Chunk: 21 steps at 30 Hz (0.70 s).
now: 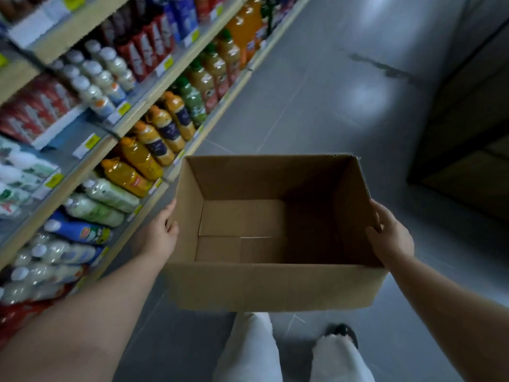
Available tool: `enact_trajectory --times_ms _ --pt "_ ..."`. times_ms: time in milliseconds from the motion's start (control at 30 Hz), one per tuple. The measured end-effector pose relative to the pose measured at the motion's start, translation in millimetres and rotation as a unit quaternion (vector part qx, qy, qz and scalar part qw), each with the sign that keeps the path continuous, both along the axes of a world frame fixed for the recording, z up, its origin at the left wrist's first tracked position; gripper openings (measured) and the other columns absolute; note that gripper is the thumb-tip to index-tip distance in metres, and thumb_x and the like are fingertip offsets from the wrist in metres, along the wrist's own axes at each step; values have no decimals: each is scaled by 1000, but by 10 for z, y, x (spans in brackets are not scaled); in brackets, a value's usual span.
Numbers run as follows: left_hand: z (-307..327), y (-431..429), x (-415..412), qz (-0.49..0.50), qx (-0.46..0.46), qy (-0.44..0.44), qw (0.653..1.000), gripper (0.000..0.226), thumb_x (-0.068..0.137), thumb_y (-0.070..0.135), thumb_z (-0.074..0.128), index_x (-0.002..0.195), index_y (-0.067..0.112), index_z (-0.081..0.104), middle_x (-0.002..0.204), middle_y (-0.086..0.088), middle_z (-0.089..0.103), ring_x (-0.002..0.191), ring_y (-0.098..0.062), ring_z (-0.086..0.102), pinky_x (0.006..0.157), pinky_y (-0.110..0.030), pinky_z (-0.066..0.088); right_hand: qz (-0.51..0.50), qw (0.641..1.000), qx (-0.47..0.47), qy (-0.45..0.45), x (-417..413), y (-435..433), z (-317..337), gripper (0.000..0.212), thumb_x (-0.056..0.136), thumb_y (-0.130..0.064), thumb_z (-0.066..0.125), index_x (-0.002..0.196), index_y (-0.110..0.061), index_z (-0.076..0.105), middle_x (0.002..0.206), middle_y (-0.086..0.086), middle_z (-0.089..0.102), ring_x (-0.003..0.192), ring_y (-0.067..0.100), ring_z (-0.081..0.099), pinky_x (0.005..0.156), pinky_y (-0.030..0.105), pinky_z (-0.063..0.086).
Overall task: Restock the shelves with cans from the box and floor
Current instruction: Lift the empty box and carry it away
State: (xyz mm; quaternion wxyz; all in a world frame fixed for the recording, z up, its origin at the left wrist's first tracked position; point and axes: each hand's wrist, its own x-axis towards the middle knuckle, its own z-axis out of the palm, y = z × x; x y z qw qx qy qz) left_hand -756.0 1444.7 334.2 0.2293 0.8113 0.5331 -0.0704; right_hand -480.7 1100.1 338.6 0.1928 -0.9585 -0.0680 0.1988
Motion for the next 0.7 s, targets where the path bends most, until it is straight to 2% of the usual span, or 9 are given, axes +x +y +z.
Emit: enact_trajectory --times_ms 100,133,267,367,400,467,533,633,700 --pt "147 -478 455 -44 -14 -7 999 52 96 22 48 143 39 33 126 -6 61 57 -7 43 45 -27 37 -66 998 21 7 2 -752 122 64 88 -10 55 141 -42 36 129 8 60 89 22 56 71 36 50" --pt "177 -664 605 -61 -15 -6 998 52 96 23 48 143 40 33 126 -7 61 58 -11 47 46 -28 37 -85 996 25 4 -2 -1016 154 63 89 -10 55 141 -41 37 128 8 60 88 22 56 70 36 50" --pt "163 -1526 1205 -145 -3 -1 989 51 95 30 47 139 48 32 115 -7 66 73 -28 62 61 -36 52 -170 985 34 -19 -14 -2210 196 61 90 -14 55 138 -45 38 127 4 61 82 22 59 69 42 56" --pt "203 -2347 1693 -203 2 -2 979 49 95 31 46 140 48 32 118 -5 66 81 -30 62 58 -32 45 -238 970 50 -22 -13 -3179 208 59 89 -14 56 137 -45 41 127 3 62 82 22 61 71 41 56" --pt "220 -2635 1843 -219 6 -5 976 49 95 32 46 140 48 33 121 -4 65 81 -29 62 55 -30 41 -256 965 57 -23 -11 -3495 223 57 89 -14 55 136 -44 43 128 3 62 81 21 59 70 39 55" --pt "232 -3184 2103 -238 4 -12 971 48 96 33 44 139 49 32 121 -2 65 70 -23 58 49 -28 36 -292 953 75 -26 -13 -4088 260 53 91 -14 54 136 -41 45 131 2 60 82 18 57 68 36 54" --pt "224 -3703 2355 -254 -6 -20 967 46 97 35 43 138 51 32 120 0 64 61 -17 55 47 -28 38 -327 940 93 -32 -13 -4635 302 51 92 -15 54 134 -42 46 132 0 60 91 19 60 70 36 55" --pt "261 -4384 2745 -280 -23 -34 959 45 96 36 43 137 53 32 121 0 64 64 -14 50 51 -29 37 -371 922 105 -29 10 -5343 359 50 92 -18 55 132 -47 46 132 -2 60 105 21 62 76 43 57" --pt "315 -4756 3017 -306 -29 -46 951 45 96 35 42 136 54 33 117 0 65 68 -18 54 56 -34 44 -400 909 118 -23 62 -5726 374 50 91 -18 55 131 -47 47 130 -1 60 95 21 64 74 45 57"
